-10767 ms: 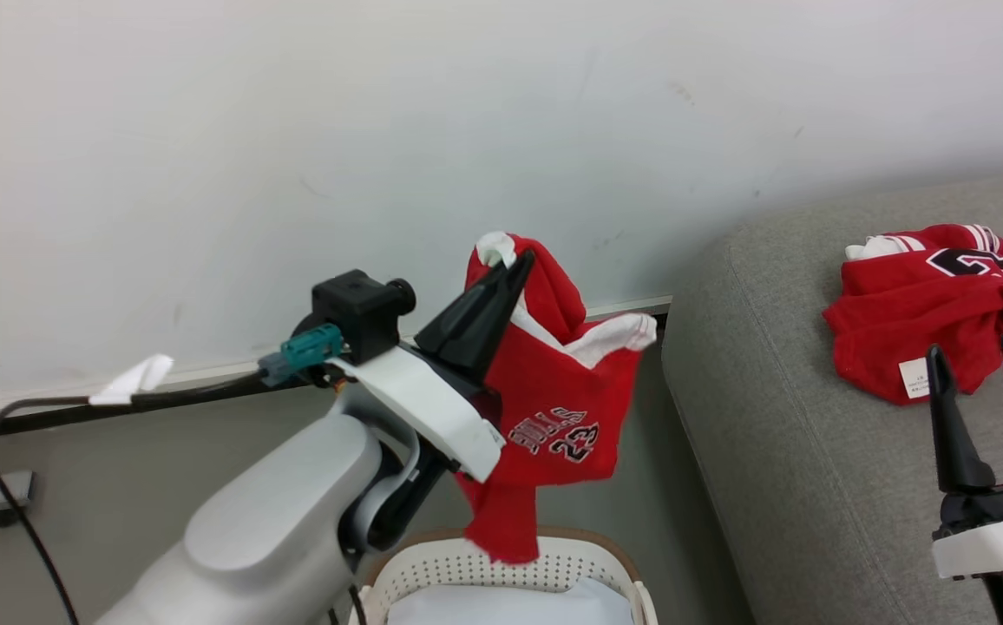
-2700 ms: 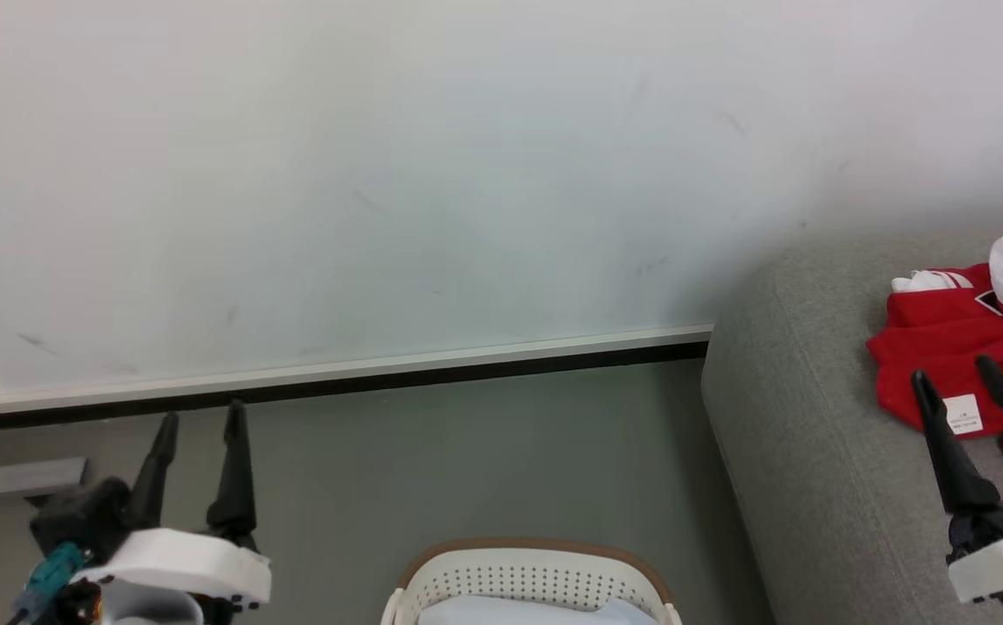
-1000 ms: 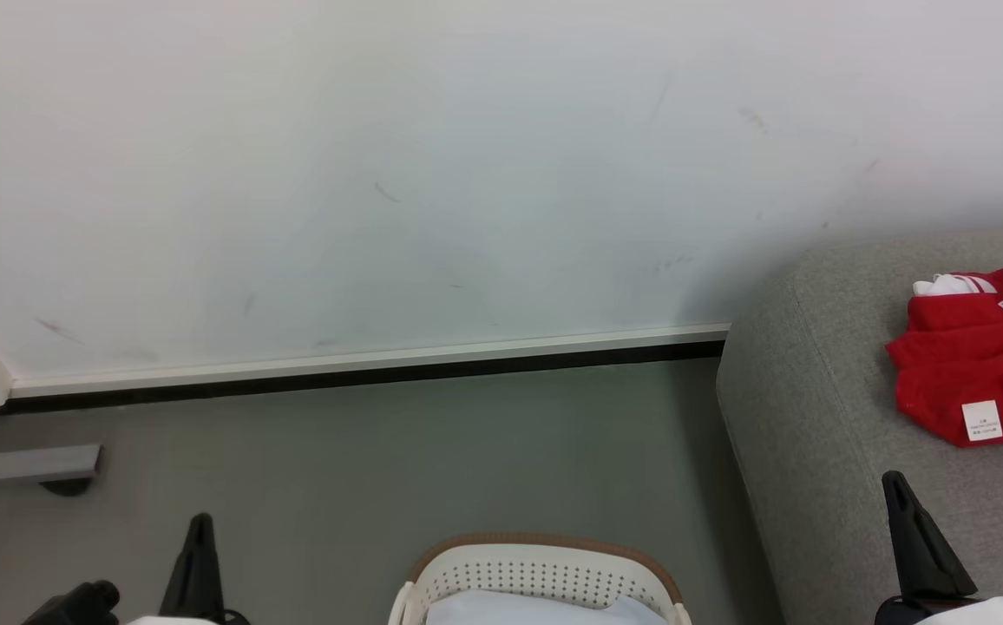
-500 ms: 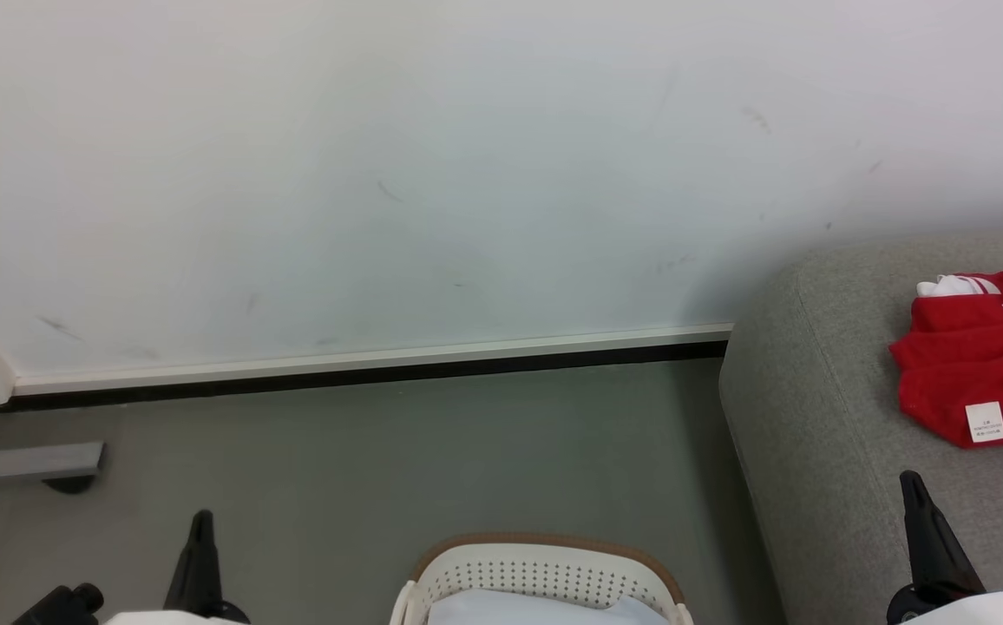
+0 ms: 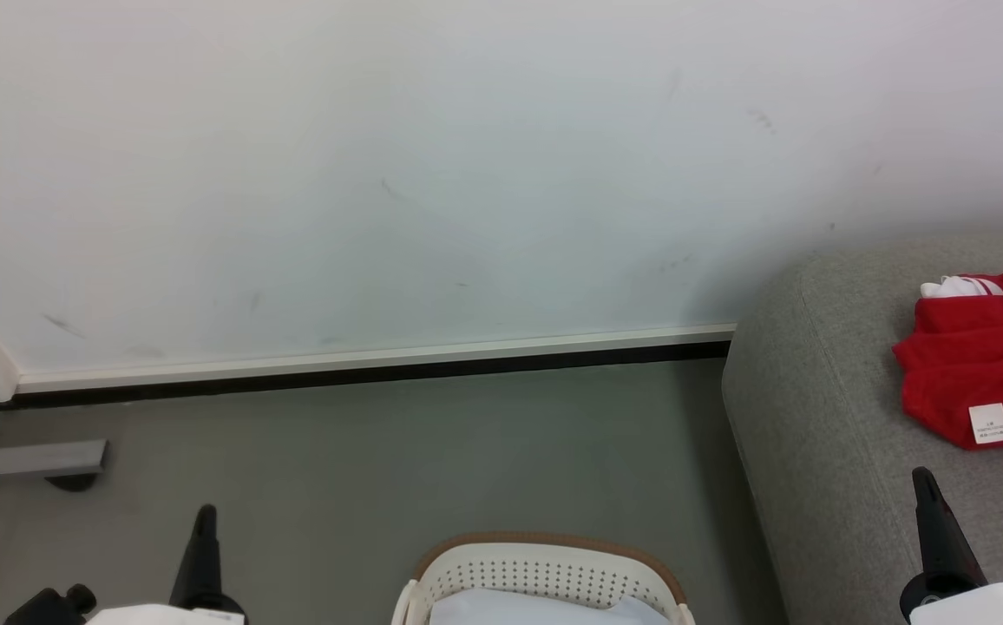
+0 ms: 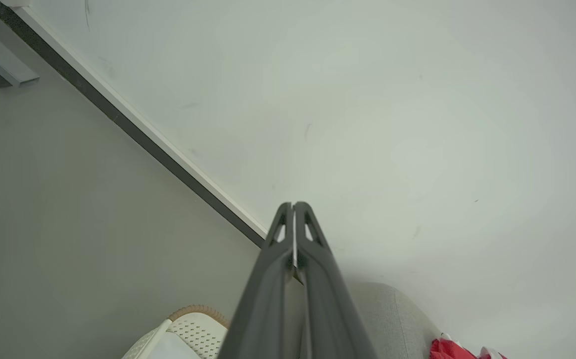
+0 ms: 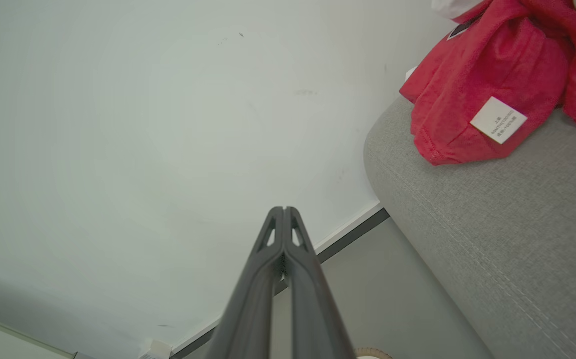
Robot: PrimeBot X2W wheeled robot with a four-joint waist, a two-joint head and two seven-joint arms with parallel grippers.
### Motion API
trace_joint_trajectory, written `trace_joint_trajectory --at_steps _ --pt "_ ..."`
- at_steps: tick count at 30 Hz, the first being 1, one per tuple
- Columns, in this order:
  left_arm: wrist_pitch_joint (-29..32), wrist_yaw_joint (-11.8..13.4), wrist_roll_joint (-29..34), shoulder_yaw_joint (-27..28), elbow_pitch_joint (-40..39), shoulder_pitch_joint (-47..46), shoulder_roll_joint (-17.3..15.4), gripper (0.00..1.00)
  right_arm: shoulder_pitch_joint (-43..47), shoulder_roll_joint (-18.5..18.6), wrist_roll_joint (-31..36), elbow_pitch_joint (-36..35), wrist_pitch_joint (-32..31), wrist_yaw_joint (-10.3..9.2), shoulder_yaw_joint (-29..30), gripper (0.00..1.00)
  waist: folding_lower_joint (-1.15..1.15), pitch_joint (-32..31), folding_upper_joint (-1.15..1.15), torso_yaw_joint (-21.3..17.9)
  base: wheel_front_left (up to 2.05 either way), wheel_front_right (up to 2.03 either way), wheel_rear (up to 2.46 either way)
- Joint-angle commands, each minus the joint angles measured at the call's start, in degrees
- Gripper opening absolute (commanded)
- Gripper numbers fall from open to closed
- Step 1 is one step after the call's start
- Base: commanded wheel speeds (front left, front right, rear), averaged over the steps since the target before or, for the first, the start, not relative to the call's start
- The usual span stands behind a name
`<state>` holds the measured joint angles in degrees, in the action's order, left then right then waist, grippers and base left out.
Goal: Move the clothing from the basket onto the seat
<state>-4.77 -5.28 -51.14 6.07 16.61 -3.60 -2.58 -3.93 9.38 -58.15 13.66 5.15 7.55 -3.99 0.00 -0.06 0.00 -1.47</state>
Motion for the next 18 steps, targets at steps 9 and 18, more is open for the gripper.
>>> trace_joint_trajectory --at_steps 9,18 --pt "1.93 -0.56 -7.12 0.21 -1.09 -1.67 -0.45 0.00 -1.61 -0.72 -6.12 -0.35 -1.77 -0.05 1.98 0.00 0.00 0.03 0.00 0.17 0.00 0.00 0.00" --pt "3.45 -0.86 -12.56 0.28 -1.37 -1.90 -0.46 0.00 -1.80 -1.55 -10.72 -0.25 -3.31 -0.06 3.28 0.00 0.00 0.05 0.00 0.33 0.00 0.00 0.00"
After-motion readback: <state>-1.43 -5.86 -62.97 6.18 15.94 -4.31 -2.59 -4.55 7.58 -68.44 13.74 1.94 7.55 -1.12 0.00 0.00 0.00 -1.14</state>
